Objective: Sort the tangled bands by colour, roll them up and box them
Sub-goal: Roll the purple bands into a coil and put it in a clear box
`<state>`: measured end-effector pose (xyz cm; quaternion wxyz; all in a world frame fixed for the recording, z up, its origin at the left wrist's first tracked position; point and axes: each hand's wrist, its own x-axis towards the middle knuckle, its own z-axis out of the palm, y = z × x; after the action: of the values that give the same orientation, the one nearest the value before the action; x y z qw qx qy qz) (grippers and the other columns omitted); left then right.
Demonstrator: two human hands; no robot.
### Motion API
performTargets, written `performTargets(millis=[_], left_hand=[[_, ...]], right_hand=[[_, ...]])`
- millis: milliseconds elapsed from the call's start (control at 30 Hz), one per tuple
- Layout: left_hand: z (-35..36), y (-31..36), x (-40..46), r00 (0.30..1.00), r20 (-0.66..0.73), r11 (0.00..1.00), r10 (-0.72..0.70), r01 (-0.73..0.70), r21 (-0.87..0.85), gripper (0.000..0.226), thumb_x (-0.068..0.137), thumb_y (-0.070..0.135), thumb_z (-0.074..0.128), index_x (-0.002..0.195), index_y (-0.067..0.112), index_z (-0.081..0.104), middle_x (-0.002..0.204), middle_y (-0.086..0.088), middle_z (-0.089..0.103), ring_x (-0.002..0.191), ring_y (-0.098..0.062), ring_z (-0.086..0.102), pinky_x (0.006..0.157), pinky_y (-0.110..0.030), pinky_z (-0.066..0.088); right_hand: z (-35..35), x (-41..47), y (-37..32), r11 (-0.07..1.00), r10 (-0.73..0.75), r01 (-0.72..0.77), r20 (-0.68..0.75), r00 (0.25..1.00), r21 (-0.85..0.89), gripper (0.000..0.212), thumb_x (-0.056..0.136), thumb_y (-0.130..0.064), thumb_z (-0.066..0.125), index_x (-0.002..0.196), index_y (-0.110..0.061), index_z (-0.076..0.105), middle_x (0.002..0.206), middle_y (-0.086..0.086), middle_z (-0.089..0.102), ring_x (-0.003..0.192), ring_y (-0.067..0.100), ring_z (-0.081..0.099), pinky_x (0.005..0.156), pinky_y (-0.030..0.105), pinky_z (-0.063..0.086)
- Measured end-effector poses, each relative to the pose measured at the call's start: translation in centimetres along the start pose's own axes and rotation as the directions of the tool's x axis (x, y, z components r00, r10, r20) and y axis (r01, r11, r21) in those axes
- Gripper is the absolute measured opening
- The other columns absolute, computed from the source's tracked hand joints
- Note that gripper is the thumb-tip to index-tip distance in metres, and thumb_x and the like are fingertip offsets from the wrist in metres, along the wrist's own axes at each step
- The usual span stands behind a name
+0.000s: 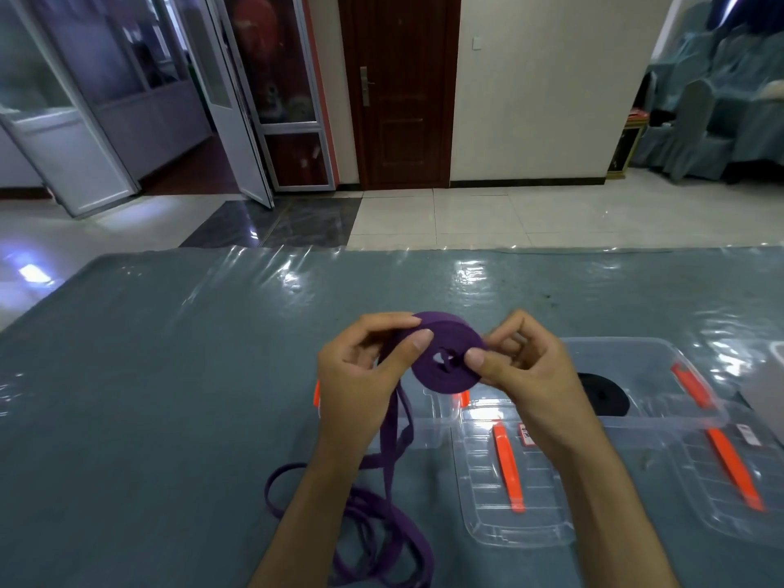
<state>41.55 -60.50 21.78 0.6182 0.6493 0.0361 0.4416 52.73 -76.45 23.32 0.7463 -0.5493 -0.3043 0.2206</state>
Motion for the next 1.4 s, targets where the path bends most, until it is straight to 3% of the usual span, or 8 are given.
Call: performTargets(millis=[233,400,533,633,767,933,1167,1400], left_hand=[[-0.6,-0.2,0.2,0.991,0.130,0.998,-0.043,0.038,0.042,0.033,0.094,0.017,0.079,0.125,0.027,0.076,0.122,-0.007,0.074,0.117,-0.028,0.073,0.100,-0.033,0.059],[-0.7,0.8,0.7,0.999,-0.014,0.999,-0.036,0.036,-0.002,0.020,0.083,0.028,0.087,0.102,0.029,0.083,0.100,-0.002,0.082,0.094,-0.019,0.080,0.084,-0.023,0.062],[-1.1,0.9,1.3,0.991,0.062,0.992,-0.121,0.122,-0.016,0.021,0.087,0.020,0.085,0.106,0.029,0.081,0.107,-0.006,0.080,0.103,-0.023,0.078,0.090,-0.026,0.061],[-1.6,0.9,1.5,0.983,0.158,0.995,-0.095,0.095,0.005,0.032,0.089,0.012,0.083,0.118,0.026,0.080,0.115,-0.008,0.078,0.110,-0.026,0.076,0.095,-0.030,0.061],[-1.5,0.8,1.0,0.998,0.052,0.997,-0.045,0.041,0.066,0.030,0.082,0.025,0.089,0.107,0.038,0.080,0.107,0.000,0.080,0.102,-0.024,0.078,0.090,-0.028,0.062],[-1.6,0.6,1.6,0.966,0.190,0.984,-0.178,0.170,0.057,0.033,0.091,0.015,0.082,0.117,0.035,0.078,0.116,0.001,0.079,0.112,-0.018,0.075,0.096,-0.020,0.056],[-0.8,0.0,1.2,0.975,0.142,0.983,-0.170,0.157,0.095,0.029,0.092,0.012,0.081,0.113,0.033,0.081,0.109,0.004,0.081,0.103,-0.015,0.078,0.090,-0.021,0.059],[0.3,-0.2,0.8,0.968,0.196,0.987,-0.157,0.157,0.015,0.037,0.093,0.007,0.079,0.126,0.023,0.075,0.121,-0.003,0.076,0.116,-0.022,0.073,0.096,-0.027,0.059]], right_hand=[[0.1,0.1,0.3,0.994,-0.101,0.104,-0.107,0.989,0.022,0.036,0.075,-0.037,0.093,0.104,-0.025,0.075,0.107,0.007,0.079,0.094,0.026,0.078,0.077,0.035,0.064],[0.3,0.3,1.1,0.999,-0.037,0.037,0.029,0.999,0.008,0.027,0.081,-0.011,0.085,0.092,-0.017,0.060,0.110,0.014,0.078,0.098,0.035,0.078,0.082,0.039,0.064],[0.7,0.3,0.6,0.991,-0.137,0.136,-0.056,0.989,-0.017,0.042,0.078,-0.015,0.088,0.115,-0.028,0.072,0.108,0.009,0.079,0.099,0.026,0.078,0.083,0.033,0.064],[0.9,0.3,0.9,0.985,-0.171,0.172,-0.075,0.982,0.003,0.033,0.079,-0.015,0.086,0.108,-0.025,0.072,0.115,0.009,0.078,0.107,0.028,0.076,0.091,0.038,0.063],[1.1,0.4,0.8,0.993,-0.113,0.114,-0.054,0.992,0.030,0.025,0.075,-0.027,0.087,0.090,-0.028,0.067,0.099,0.013,0.080,0.092,0.027,0.079,0.079,0.030,0.063],[1.0,0.2,1.1,0.979,-0.204,0.201,-0.125,0.971,-0.033,0.039,0.085,-0.031,0.084,0.121,-0.031,0.070,0.108,0.007,0.080,0.099,0.023,0.078,0.082,0.029,0.063],[0.3,0.3,2.0,0.998,-0.024,0.029,-0.099,0.995,0.052,0.040,0.074,-0.046,0.092,0.094,-0.025,0.064,0.105,0.016,0.079,0.090,0.032,0.079,0.074,0.037,0.064],[-0.4,0.5,1.4,0.978,-0.200,0.206,-0.179,0.963,0.016,0.043,0.077,-0.048,0.090,0.112,-0.029,0.074,0.115,0.007,0.077,0.107,0.027,0.075,0.082,0.038,0.064]])
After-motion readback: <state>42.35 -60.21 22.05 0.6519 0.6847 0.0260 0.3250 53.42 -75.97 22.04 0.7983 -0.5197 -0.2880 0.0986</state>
